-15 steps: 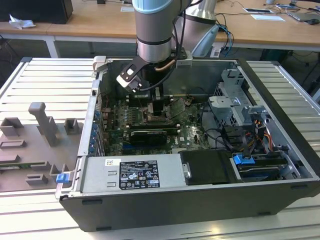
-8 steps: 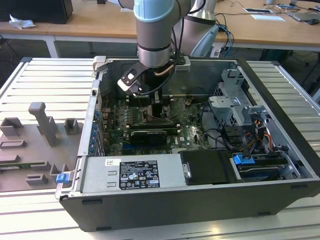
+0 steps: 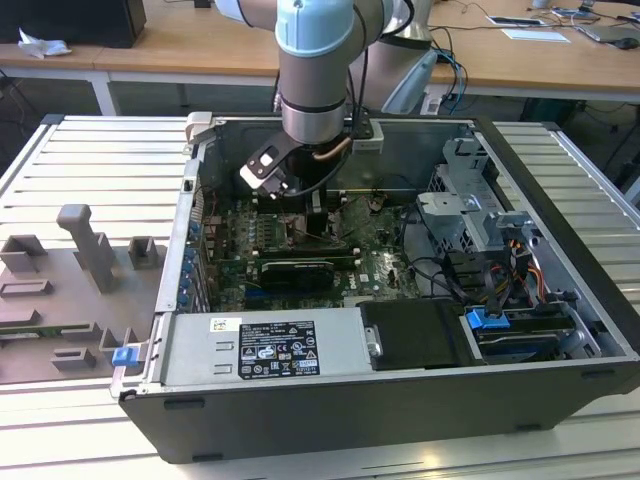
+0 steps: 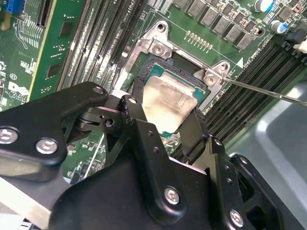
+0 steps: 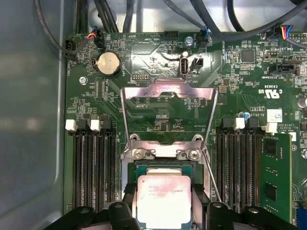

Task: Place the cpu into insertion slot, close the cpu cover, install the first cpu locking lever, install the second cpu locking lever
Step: 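Place the cpu into insertion slot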

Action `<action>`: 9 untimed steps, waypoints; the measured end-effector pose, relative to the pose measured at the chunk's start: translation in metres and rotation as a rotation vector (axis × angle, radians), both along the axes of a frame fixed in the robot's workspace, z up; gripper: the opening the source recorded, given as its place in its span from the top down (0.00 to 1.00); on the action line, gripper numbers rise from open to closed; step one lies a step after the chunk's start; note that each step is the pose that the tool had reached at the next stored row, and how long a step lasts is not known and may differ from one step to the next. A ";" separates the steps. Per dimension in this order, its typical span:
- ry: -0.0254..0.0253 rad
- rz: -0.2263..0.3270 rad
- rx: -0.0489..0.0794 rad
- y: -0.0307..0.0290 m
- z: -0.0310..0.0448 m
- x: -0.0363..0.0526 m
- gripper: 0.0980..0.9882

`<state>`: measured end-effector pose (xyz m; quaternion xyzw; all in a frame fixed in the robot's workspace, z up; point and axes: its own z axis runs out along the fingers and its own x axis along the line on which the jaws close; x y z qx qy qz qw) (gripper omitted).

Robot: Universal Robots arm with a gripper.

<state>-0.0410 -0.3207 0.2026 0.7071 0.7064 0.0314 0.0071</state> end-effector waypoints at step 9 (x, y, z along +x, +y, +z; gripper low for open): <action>0.0003 0.000 -0.001 -0.0001 -0.0045 -0.0002 0.50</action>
